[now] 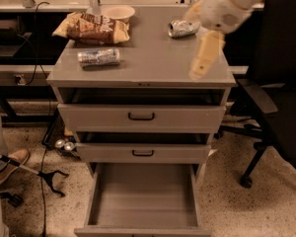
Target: Place redbull can into bottom drawer
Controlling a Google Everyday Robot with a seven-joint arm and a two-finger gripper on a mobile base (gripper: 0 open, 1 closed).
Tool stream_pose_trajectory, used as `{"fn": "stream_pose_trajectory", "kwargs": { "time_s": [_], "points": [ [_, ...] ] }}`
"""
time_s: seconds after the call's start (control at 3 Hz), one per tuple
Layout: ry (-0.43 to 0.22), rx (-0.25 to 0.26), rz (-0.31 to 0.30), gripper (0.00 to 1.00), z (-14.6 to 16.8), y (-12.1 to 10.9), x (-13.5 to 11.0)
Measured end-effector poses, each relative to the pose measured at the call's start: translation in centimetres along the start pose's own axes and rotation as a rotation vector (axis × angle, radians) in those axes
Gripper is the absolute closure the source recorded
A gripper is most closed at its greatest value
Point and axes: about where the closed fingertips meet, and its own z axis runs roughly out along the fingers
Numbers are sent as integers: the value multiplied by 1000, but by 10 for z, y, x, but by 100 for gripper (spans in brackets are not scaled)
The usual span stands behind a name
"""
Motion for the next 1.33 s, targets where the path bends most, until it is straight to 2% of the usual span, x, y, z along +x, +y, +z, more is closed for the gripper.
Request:
{"fn": "stream_pose_trajectory", "kwargs": {
  "time_s": [0.33,0.67,1.0,1.33],
  "points": [
    [-32,-2,-30,0,43,-36,-35],
    [-17,-53,-19,0,96,-48,-76],
    [-17,-53,-19,0,96,-48,-76],
    [-54,-43,-6,0,123,-69,-77]
  ]
}}
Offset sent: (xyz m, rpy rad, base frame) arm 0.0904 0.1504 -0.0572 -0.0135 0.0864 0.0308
